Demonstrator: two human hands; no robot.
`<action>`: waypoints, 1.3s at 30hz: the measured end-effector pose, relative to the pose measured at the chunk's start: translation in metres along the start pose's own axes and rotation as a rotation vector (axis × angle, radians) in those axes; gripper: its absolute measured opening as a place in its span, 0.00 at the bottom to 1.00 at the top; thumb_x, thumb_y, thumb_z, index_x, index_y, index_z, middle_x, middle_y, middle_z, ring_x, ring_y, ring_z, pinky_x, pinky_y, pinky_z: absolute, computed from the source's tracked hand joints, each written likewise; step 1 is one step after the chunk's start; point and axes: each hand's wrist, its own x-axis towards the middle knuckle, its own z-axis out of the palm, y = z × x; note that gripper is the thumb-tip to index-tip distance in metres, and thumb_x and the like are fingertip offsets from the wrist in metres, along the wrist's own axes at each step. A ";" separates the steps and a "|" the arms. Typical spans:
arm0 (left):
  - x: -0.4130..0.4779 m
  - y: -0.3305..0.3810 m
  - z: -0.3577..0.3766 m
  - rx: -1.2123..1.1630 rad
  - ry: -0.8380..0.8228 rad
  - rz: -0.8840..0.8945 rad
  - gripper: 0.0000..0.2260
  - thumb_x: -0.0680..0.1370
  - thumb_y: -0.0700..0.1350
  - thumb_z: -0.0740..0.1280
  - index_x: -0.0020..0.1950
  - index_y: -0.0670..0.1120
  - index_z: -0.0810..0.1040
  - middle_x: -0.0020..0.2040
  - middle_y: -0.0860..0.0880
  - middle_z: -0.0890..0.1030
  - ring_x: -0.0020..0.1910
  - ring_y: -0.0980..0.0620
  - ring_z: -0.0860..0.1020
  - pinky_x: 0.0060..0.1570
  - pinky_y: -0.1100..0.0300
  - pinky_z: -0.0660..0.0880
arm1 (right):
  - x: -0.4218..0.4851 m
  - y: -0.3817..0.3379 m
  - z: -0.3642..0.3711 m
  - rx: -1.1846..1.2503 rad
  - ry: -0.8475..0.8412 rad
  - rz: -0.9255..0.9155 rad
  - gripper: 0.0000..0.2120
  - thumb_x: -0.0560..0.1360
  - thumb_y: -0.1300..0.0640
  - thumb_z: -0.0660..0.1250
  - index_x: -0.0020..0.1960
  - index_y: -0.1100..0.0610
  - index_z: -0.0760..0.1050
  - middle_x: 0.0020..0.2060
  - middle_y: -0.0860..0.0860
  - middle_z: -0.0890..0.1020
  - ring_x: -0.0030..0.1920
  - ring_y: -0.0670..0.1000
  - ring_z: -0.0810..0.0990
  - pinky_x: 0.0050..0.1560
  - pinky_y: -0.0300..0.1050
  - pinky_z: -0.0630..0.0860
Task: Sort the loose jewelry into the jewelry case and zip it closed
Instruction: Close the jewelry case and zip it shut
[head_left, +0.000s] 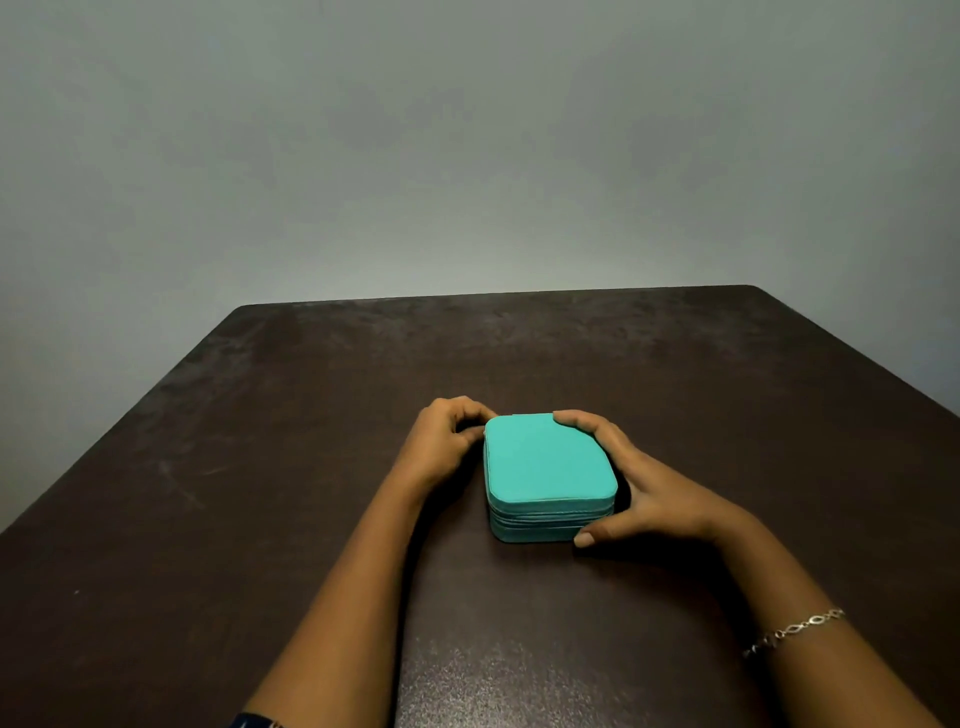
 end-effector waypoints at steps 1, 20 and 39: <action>-0.001 0.001 0.000 0.048 0.030 0.007 0.08 0.75 0.34 0.66 0.44 0.45 0.82 0.47 0.47 0.83 0.49 0.50 0.80 0.55 0.49 0.76 | 0.000 0.000 0.000 -0.004 0.007 -0.001 0.46 0.59 0.53 0.77 0.66 0.32 0.54 0.66 0.36 0.58 0.66 0.35 0.60 0.60 0.26 0.65; -0.060 0.001 -0.015 0.006 0.045 -0.079 0.08 0.70 0.34 0.71 0.35 0.46 0.80 0.36 0.51 0.82 0.38 0.58 0.78 0.40 0.67 0.73 | -0.001 0.000 0.002 -0.018 0.081 -0.011 0.43 0.58 0.53 0.76 0.64 0.33 0.57 0.65 0.39 0.61 0.65 0.40 0.63 0.57 0.31 0.68; -0.099 0.007 0.015 -0.086 0.402 0.179 0.16 0.71 0.62 0.60 0.36 0.51 0.73 0.38 0.50 0.74 0.37 0.58 0.73 0.35 0.71 0.66 | -0.015 -0.009 0.008 0.182 0.110 0.061 0.53 0.63 0.56 0.77 0.74 0.43 0.43 0.74 0.46 0.52 0.72 0.45 0.55 0.68 0.41 0.58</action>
